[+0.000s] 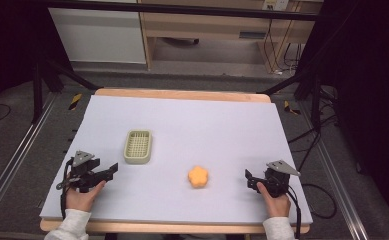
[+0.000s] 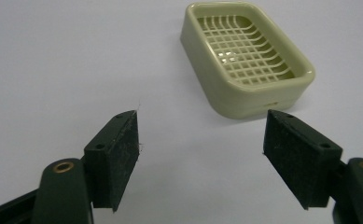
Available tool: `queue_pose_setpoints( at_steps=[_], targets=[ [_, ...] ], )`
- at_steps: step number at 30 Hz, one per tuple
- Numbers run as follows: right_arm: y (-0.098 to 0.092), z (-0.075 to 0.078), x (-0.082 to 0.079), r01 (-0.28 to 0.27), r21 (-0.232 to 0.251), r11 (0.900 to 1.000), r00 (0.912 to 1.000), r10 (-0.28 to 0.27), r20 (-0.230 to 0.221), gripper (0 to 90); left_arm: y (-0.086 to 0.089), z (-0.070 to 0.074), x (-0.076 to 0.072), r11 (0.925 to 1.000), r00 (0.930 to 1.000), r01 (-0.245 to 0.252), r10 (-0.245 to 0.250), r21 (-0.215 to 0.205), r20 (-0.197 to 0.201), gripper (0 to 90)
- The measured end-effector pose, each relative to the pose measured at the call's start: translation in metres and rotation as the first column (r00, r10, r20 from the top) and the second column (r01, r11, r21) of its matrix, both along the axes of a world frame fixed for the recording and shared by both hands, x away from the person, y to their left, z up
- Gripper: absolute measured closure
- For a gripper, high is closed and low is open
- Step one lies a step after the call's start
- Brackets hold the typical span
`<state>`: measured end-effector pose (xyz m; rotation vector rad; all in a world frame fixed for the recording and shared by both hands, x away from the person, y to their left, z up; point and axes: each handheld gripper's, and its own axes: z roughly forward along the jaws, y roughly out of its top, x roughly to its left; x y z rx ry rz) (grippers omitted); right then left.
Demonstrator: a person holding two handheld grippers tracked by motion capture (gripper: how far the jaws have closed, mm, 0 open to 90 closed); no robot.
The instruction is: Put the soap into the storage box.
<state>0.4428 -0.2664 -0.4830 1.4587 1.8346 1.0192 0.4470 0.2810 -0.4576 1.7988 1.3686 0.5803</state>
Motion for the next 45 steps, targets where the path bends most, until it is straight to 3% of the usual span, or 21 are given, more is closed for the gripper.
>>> queue_pose_setpoints(
  at_steps=[19, 45],
  targets=[
    [0.001, -0.002, 0.0, 0.015, -0.014, 1.0, 0.9999, -0.015, -0.005, 3.5, -0.017, 0.005, -0.003, 0.9989, 0.9989, 0.047, -0.047, 0.009, 0.007, 27.6],
    [0.0, -0.003, -0.001, 0.025, -0.01, 1.0, 0.9997, -0.025, -0.004, 4.4, -0.047, 0.018, -0.006, 0.9893, 0.9897, 0.142, -0.142, 0.036, 0.019, 27.3]
  ],
)
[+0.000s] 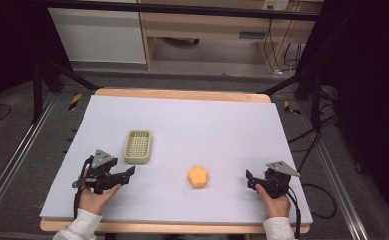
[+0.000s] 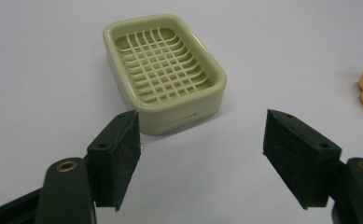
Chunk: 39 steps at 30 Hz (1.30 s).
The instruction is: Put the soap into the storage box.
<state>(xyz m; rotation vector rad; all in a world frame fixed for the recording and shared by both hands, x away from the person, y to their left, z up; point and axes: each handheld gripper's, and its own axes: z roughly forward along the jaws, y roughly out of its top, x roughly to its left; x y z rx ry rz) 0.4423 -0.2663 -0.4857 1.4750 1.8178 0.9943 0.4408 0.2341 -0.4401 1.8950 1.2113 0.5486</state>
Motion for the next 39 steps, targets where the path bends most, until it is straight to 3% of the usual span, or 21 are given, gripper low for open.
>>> queue_pose_setpoints(
  at_steps=[30, 39],
  targets=[
    [0.0, 0.0, 0.0, 0.005, -0.007, 1.0, 1.0, -0.005, -0.002, 4.5, -0.034, 0.007, 0.004, 0.9958, 0.9961, 0.088, -0.088, 0.025, -0.002, 24.9],
    [0.0, 0.0, 0.0, 0.003, -0.006, 1.0, 1.0, -0.003, -0.002, 4.5, -0.047, 0.01, 0.008, 0.9905, 0.9914, 0.131, -0.13, 0.043, -0.01, 24.4]
  ],
)
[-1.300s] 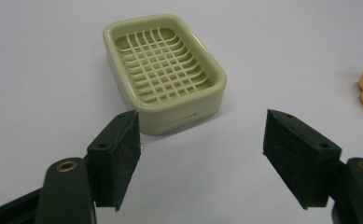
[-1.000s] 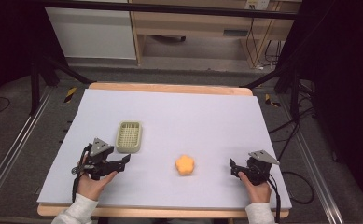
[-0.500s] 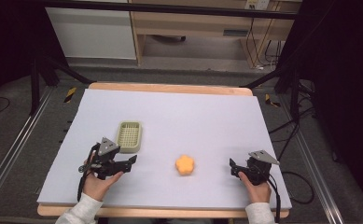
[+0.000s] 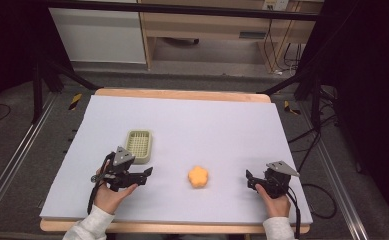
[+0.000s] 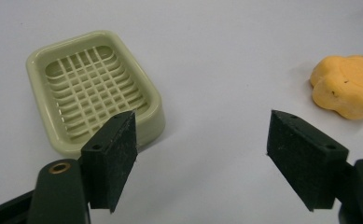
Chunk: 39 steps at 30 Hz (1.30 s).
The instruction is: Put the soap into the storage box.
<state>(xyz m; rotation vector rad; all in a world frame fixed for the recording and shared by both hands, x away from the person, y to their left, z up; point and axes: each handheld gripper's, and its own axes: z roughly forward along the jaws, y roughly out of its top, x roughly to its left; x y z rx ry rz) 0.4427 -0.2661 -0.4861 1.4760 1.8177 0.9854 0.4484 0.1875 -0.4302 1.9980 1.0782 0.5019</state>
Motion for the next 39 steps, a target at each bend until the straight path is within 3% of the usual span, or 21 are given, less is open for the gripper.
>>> queue_pose_setpoints(
  at_steps=[20, 39],
  targets=[
    [0.0, 0.0, 0.001, -0.006, 0.004, 1.0, 0.9999, 0.006, -0.011, 4.7, -0.042, 0.006, 0.01, 0.9961, 0.9962, 0.086, -0.085, 0.02, -0.019, 22.5],
    [0.0, 0.0, 0.0, -0.002, 0.003, 1.0, 1.0, 0.002, -0.004, 4.7, -0.058, 0.012, 0.01, 0.9916, 0.9917, 0.128, -0.128, 0.018, -0.014, 21.9]
  ],
)
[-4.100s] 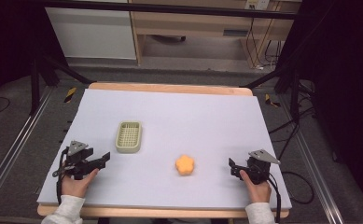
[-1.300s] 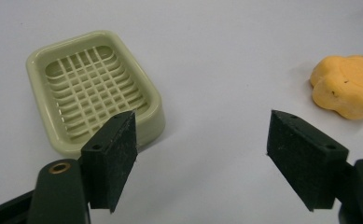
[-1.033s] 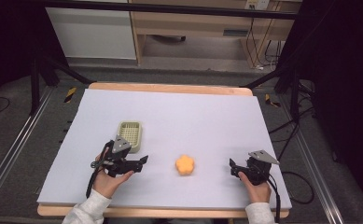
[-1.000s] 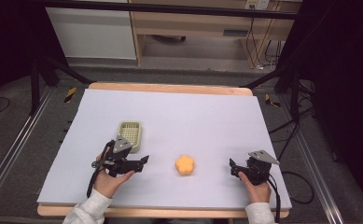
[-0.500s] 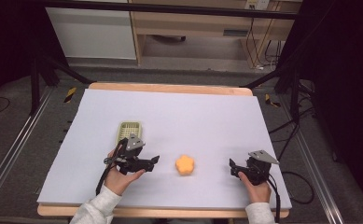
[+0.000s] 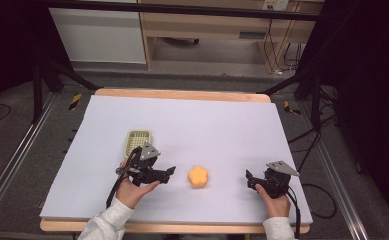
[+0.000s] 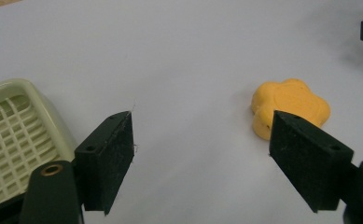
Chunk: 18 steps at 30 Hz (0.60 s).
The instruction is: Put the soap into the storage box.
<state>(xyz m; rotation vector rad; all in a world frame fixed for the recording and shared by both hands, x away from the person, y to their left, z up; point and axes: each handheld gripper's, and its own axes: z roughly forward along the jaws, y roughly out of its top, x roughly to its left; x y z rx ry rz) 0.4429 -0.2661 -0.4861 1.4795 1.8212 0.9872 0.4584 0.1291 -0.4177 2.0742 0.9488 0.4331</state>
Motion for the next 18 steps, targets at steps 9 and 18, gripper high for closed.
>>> queue_pose_setpoints(
  at_steps=[9, 18],
  targets=[
    [0.0, 0.0, 0.0, -0.002, -0.002, 1.0, 1.0, 0.002, 0.0, 4.7, -0.011, -0.002, 0.0, 0.9996, 0.9996, 0.025, -0.024, 0.013, -0.013, 22.0],
    [0.0, 0.0, 0.0, -0.002, -0.004, 1.0, 1.0, 0.002, 0.001, 4.7, -0.022, -0.004, 0.0, 0.9981, 0.9984, 0.053, -0.053, 0.03, -0.021, 22.0]
  ],
)
